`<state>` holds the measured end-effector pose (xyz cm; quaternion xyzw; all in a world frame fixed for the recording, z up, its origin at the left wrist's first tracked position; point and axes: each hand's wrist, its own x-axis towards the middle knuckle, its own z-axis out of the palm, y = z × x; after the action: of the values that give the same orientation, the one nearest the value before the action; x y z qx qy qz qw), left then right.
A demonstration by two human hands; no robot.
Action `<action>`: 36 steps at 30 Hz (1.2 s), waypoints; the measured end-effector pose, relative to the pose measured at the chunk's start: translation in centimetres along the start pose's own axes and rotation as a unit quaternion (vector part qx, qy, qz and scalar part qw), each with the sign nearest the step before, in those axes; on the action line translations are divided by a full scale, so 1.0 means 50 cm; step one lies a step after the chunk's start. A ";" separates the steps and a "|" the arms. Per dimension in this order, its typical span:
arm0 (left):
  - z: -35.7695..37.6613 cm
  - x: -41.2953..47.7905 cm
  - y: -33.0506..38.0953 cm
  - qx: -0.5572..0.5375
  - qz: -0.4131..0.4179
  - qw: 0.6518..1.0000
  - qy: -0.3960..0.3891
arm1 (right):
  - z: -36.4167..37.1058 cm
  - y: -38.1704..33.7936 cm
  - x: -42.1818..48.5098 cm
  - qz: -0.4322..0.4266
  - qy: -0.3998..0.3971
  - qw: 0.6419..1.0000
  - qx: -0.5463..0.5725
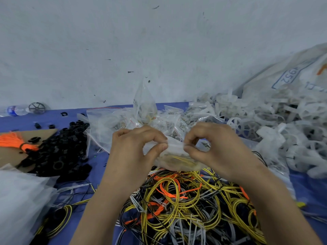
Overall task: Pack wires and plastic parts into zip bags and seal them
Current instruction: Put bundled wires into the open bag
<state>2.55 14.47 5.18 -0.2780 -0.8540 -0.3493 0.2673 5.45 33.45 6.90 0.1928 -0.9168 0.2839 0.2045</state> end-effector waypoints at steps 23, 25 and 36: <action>-0.010 0.003 -0.003 -0.014 0.044 0.996 -0.080 | 0.021 -0.004 0.003 -0.027 0.010 1.000 0.007; -0.007 0.003 -0.003 -0.014 0.036 0.997 -0.073 | 0.017 -0.003 0.001 -0.021 -0.007 0.999 0.026; -0.014 0.000 -0.011 -0.008 0.021 1.000 -0.018 | 0.007 -0.004 0.003 -0.019 0.011 0.999 0.040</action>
<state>2.38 13.64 5.37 -0.3042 -0.8499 -0.3452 0.2569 5.33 33.04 6.79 0.2149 -0.8986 0.3183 0.2123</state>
